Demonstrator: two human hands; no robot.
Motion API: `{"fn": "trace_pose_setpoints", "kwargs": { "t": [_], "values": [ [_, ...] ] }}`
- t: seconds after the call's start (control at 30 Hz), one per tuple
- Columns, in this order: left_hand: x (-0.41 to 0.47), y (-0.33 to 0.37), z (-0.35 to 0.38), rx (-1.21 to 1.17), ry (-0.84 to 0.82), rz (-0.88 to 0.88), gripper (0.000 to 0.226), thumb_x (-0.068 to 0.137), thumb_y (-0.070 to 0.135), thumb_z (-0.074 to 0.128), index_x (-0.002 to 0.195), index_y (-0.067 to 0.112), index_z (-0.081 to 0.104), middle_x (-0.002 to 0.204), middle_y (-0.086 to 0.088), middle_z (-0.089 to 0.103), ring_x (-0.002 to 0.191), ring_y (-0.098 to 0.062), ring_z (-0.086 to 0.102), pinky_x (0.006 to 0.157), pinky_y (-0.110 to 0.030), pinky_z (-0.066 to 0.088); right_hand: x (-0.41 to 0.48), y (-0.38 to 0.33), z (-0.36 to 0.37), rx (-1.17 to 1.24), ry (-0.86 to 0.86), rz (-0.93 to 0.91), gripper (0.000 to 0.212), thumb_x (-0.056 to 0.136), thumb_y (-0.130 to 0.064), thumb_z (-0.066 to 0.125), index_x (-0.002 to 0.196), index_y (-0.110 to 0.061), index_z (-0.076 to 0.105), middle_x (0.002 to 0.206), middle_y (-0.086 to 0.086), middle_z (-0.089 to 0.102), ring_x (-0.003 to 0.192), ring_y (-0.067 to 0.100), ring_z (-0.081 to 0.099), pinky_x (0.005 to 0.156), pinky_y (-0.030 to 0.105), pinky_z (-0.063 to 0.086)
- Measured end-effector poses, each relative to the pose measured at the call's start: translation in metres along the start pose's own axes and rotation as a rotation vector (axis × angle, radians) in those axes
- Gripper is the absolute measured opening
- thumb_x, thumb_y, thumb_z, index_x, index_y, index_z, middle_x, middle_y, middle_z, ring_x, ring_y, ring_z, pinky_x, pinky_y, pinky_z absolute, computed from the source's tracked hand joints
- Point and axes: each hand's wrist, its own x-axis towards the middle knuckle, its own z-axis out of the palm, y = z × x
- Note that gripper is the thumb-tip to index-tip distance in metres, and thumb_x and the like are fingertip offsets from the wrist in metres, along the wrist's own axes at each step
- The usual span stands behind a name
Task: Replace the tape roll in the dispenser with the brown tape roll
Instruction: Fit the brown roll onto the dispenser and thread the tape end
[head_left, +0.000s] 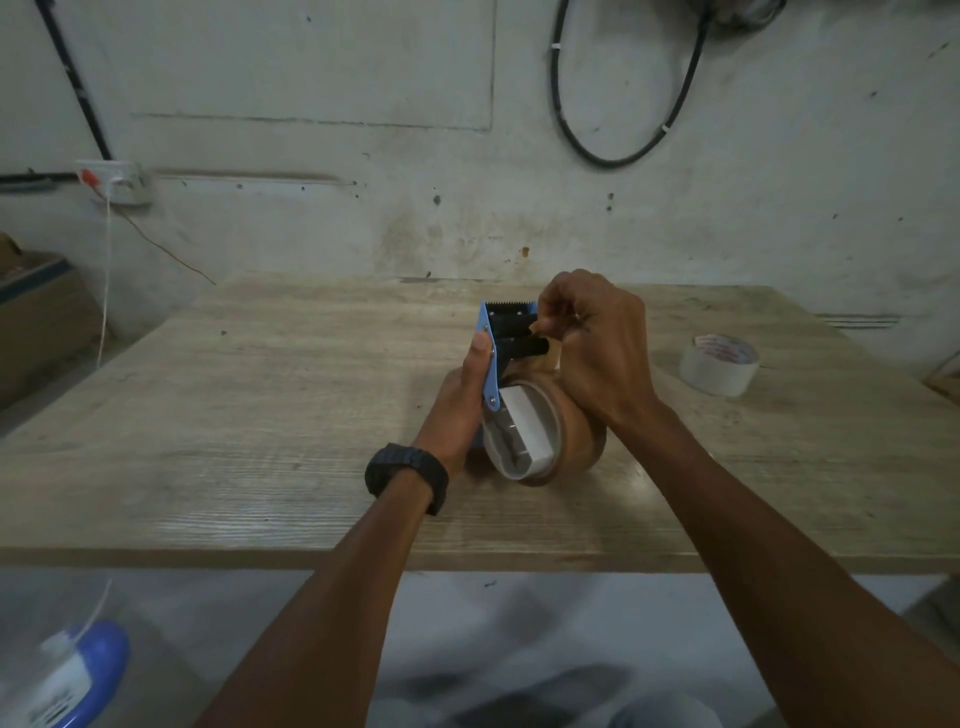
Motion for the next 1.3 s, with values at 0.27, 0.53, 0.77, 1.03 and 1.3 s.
{"fn": "trace_pose_setpoints", "kwargs": {
  "t": [0.27, 0.53, 0.77, 1.03, 1.3],
  "values": [
    [-0.003, 0.001, 0.000, 0.039, 0.070, 0.021, 0.067, 0.072, 0.087, 0.031, 0.087, 0.033, 0.068, 0.107, -0.022, 0.075, 0.101, -0.040, 0.071, 0.095, -0.049, 0.055, 0.005, 0.004, -0.002, 0.025, -0.056, -0.043, 0.016, 0.067, 0.011, 0.058, 0.073, -0.003, 0.064, 0.069, 0.002, 0.061, 0.062, 0.015, 0.059, 0.061, 0.022, 0.052],
    [-0.005, 0.003, 0.000, 0.016, 0.048, 0.015, 0.066, 0.068, 0.092, 0.036, 0.087, 0.039, 0.071, 0.102, -0.010, 0.075, 0.105, -0.037, 0.071, 0.099, -0.051, 0.053, 0.002, 0.000, -0.001, 0.070, 0.036, -0.036, 0.018, 0.066, 0.013, 0.055, 0.070, -0.003, 0.062, 0.068, -0.004, 0.056, 0.059, -0.002, 0.049, 0.060, 0.010, 0.045],
    [-0.004, 0.002, -0.001, -0.079, 0.092, 0.017, 0.059, 0.067, 0.092, 0.037, 0.083, 0.051, 0.077, 0.104, -0.010, 0.078, 0.110, -0.041, 0.069, 0.103, -0.061, 0.050, 0.001, -0.010, 0.003, 0.184, 0.111, 0.105, 0.016, 0.068, 0.011, 0.052, 0.070, -0.001, 0.062, 0.065, 0.000, 0.059, 0.062, 0.008, 0.054, 0.058, 0.017, 0.046],
    [-0.003, 0.000, -0.005, -0.059, 0.047, 0.030, 0.052, 0.070, 0.086, 0.035, 0.084, 0.056, 0.076, 0.106, -0.012, 0.078, 0.109, -0.039, 0.070, 0.103, -0.059, 0.050, -0.007, -0.010, 0.002, 0.127, 0.146, -0.024, 0.019, 0.066, 0.015, 0.051, 0.072, 0.000, 0.061, 0.069, -0.001, 0.055, 0.062, 0.009, 0.051, 0.059, 0.018, 0.047],
    [-0.006, 0.001, -0.006, -0.083, 0.049, 0.055, 0.053, 0.067, 0.089, 0.037, 0.077, 0.055, 0.076, 0.104, -0.016, 0.075, 0.111, -0.045, 0.067, 0.104, -0.061, 0.049, -0.012, -0.013, 0.001, 0.094, 0.188, -0.058, 0.020, 0.065, 0.020, 0.058, 0.070, 0.001, 0.060, 0.068, 0.001, 0.055, 0.063, 0.005, 0.046, 0.062, 0.006, 0.038]
  ]
}}
